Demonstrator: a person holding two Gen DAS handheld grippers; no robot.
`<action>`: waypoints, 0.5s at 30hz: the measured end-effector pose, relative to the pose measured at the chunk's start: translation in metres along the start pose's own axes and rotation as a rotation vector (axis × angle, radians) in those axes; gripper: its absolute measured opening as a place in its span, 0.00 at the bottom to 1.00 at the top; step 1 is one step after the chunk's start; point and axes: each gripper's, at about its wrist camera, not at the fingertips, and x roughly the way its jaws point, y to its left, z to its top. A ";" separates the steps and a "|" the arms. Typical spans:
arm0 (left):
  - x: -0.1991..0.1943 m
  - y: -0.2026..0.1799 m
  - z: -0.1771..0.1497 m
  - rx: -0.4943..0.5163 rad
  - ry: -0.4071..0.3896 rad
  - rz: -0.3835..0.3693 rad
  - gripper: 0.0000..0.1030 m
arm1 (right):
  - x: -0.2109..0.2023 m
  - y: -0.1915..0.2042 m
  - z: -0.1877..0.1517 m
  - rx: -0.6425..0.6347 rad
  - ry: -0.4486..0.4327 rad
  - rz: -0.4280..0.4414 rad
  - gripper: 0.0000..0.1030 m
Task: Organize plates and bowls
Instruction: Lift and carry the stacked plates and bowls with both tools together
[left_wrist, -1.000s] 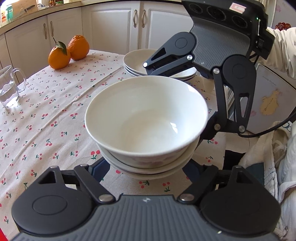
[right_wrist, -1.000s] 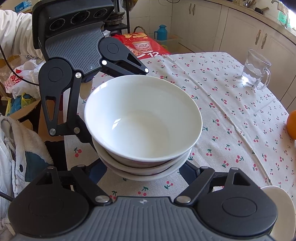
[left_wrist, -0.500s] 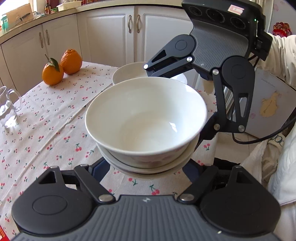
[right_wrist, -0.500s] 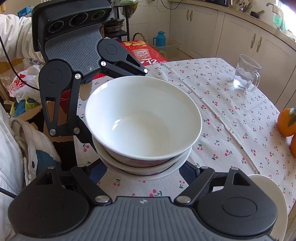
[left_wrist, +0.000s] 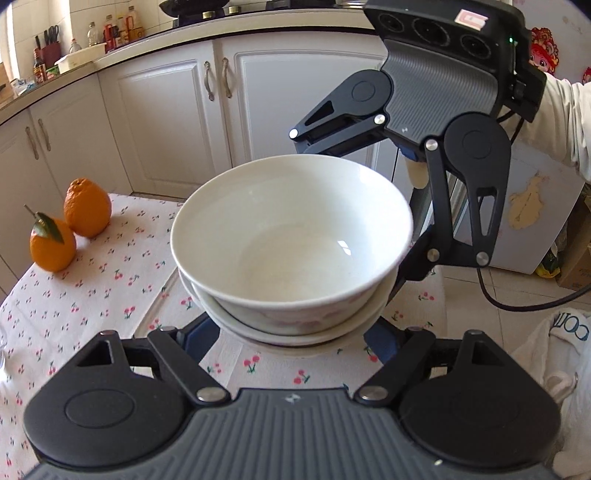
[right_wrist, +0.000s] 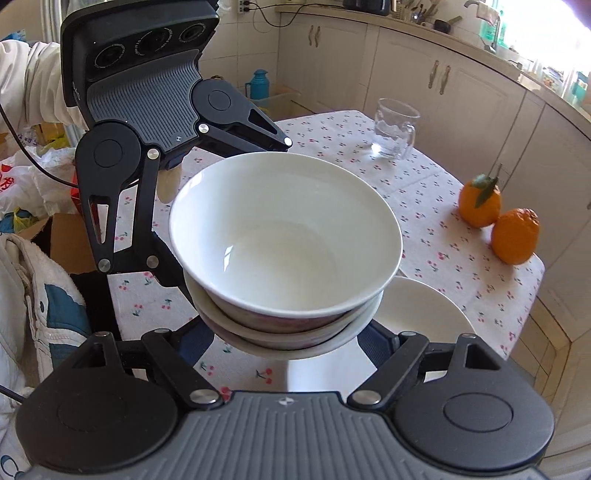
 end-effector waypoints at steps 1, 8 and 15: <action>0.007 0.002 0.004 0.008 0.001 -0.007 0.82 | -0.002 -0.005 -0.004 0.008 0.003 -0.010 0.85; 0.044 0.014 0.021 0.036 0.020 -0.040 0.81 | 0.000 -0.039 -0.028 0.080 0.029 -0.060 0.85; 0.060 0.023 0.025 0.033 0.031 -0.051 0.81 | 0.008 -0.059 -0.043 0.126 0.038 -0.065 0.85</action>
